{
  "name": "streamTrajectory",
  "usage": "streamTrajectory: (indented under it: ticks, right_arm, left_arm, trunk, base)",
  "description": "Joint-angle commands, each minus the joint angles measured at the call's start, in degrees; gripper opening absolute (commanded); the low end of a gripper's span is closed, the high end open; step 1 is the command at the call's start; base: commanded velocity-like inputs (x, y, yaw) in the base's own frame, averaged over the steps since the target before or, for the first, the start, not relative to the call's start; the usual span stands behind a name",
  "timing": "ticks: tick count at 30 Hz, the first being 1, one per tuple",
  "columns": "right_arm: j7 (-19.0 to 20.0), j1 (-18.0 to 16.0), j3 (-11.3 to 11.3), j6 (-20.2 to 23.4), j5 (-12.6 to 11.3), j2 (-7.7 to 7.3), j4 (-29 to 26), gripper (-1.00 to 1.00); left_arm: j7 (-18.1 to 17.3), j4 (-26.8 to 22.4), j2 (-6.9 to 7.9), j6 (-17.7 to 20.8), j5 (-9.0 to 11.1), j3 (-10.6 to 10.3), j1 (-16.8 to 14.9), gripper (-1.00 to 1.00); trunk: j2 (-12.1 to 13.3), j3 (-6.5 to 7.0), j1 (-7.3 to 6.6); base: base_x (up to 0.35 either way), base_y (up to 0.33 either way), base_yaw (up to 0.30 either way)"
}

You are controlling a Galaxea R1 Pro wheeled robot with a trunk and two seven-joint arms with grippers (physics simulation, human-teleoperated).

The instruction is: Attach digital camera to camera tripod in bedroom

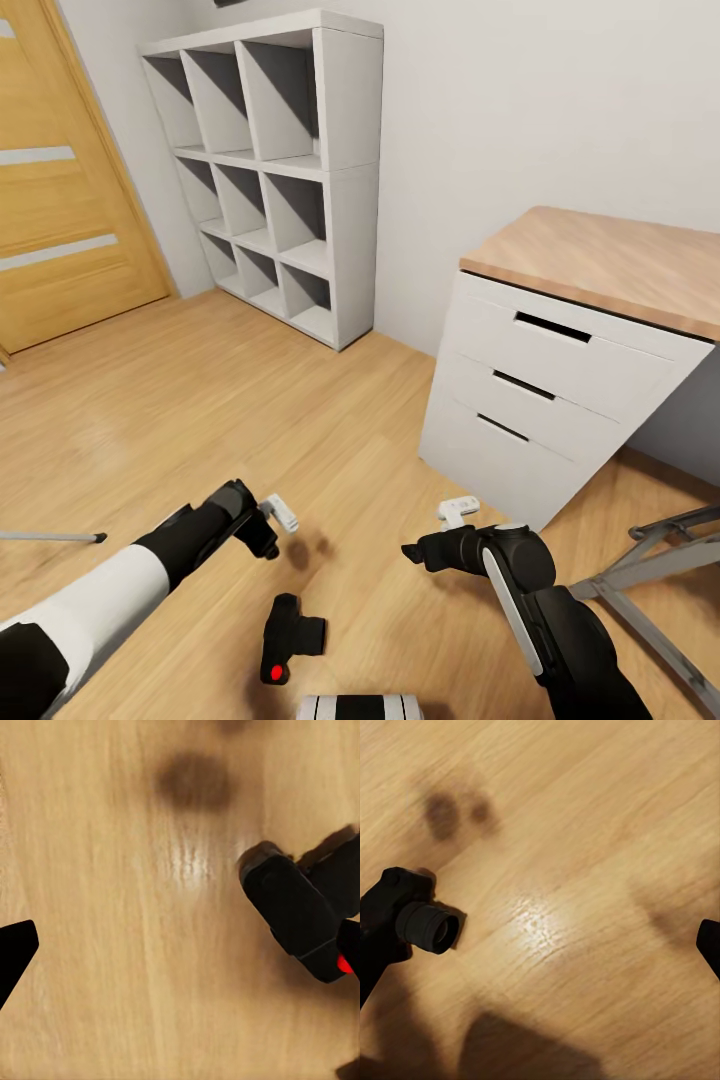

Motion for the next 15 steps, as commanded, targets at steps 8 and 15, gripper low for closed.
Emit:
streamTrajectory:
  ticks: [8,15]
  right_arm:
    - [0.13,-0.03,-0.01,0.25,0.12,0.0,-0.05,1.0]
    - [0.12,-0.03,-0.01,0.25,0.12,-0.01,-0.05,1.0]
  left_arm:
    - [0.91,-0.2,-0.12,-2.34,-1.22,3.41,0.22,1.0]
    - [6.93,-1.92,-0.16,-9.96,-1.86,4.01,4.37,1.0]
  trunk:
    - [-0.02,-0.05,-0.01]
    - [-0.02,-0.05,-0.01]
  base:
    - [0.0,0.0,0.0]
    - [0.0,0.0,0.0]
